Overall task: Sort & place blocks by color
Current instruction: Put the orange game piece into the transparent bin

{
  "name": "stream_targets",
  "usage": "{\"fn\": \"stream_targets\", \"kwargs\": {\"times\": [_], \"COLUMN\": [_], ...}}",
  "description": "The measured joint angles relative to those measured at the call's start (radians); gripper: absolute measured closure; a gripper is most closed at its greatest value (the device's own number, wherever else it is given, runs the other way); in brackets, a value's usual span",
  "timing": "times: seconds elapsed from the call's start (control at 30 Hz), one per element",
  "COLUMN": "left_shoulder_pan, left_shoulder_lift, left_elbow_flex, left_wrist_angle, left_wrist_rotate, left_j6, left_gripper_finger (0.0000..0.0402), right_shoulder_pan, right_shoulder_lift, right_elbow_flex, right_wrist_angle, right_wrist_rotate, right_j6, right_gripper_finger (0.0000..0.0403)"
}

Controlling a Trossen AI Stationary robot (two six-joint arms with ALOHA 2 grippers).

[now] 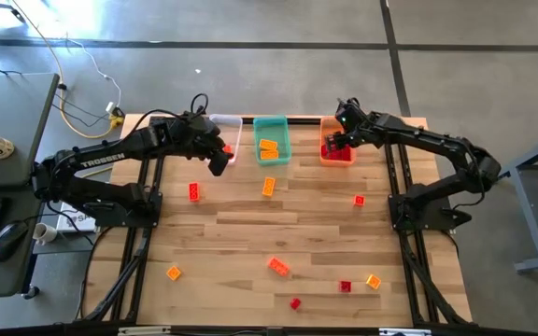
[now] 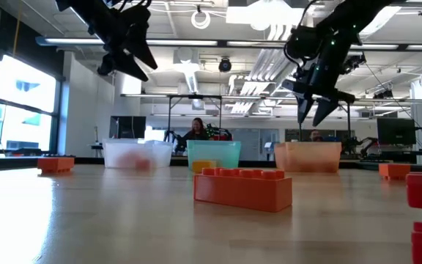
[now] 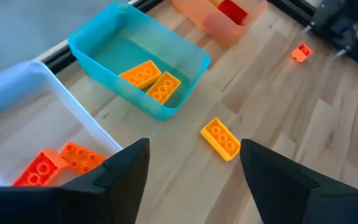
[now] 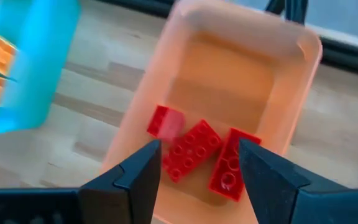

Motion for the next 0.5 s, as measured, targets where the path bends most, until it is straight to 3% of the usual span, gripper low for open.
{"fn": "stream_targets", "kwargs": {"times": [0.27,0.5], "left_shoulder_pan": [-0.003,-0.077], "left_shoulder_lift": [0.000,0.000], "left_elbow_flex": [0.000,0.000], "left_wrist_angle": [0.000,0.060], "left_wrist_rotate": [0.022,0.065], "left_j6": [-0.107,0.029], "left_gripper_finger": [0.0118,0.0118], "right_shoulder_pan": [0.065,0.160], "right_shoulder_lift": [0.000,0.000], "right_elbow_flex": [0.102,0.184], "right_wrist_angle": [-0.013,-0.015], "right_wrist_rotate": [0.000,0.017], "right_j6": [0.012,0.081], "right_gripper_finger": [0.0204,0.0203]}}
